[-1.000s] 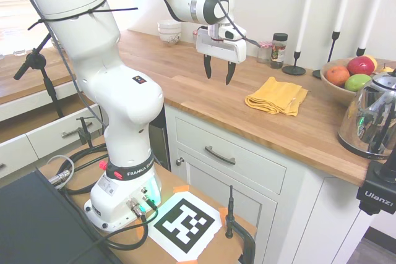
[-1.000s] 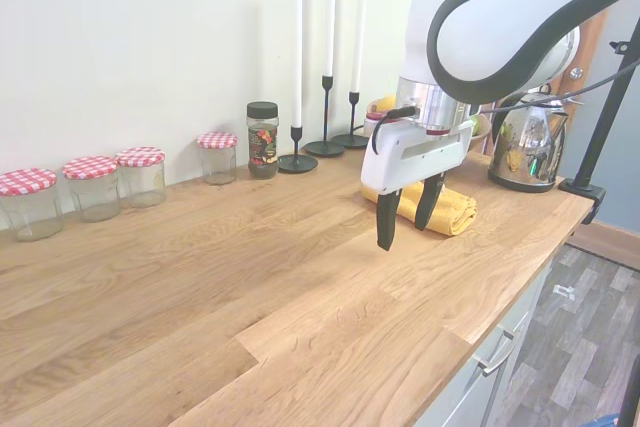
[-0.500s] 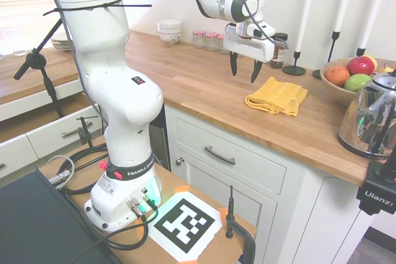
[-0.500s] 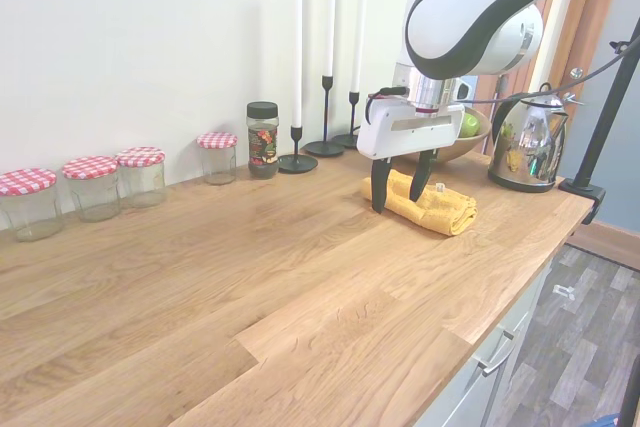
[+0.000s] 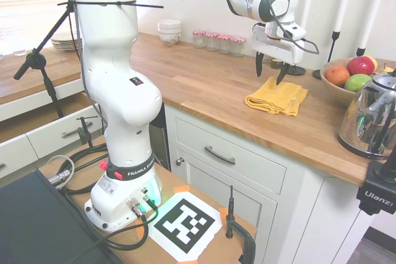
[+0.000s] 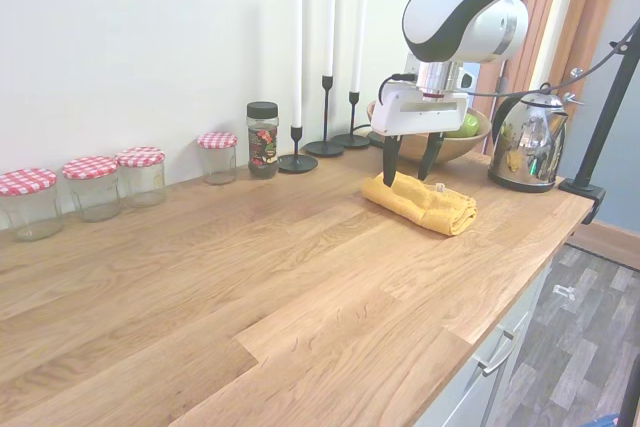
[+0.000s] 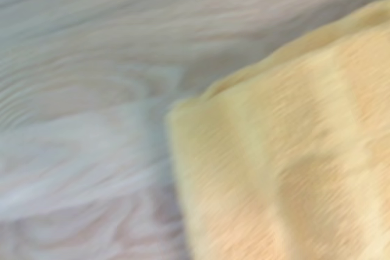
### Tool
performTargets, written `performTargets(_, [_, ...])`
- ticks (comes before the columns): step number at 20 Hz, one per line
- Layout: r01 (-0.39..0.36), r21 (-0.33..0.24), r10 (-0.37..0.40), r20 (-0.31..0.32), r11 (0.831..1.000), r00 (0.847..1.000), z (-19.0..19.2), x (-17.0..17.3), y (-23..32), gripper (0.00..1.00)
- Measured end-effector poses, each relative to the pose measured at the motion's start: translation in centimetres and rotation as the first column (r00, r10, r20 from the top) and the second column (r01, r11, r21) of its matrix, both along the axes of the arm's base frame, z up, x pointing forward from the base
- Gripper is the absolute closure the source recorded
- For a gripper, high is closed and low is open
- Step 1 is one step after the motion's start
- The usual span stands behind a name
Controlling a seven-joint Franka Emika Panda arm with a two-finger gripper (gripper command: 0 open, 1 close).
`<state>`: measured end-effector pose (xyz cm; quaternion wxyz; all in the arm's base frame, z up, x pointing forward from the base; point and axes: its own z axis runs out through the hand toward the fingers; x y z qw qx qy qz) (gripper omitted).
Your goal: Wipe the counter
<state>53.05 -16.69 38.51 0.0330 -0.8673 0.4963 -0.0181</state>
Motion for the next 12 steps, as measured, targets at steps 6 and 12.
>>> performTargets(6, [0.034, 0.005, -0.034, -0.007, 0.999, 0.999, -0.8, 1.4, -3.2, 0.00])
performTargets(12, [0.049, 0.011, -0.049, -0.019, 0.999, 0.999, -1.6, 1.8, -4.8, 0.00])
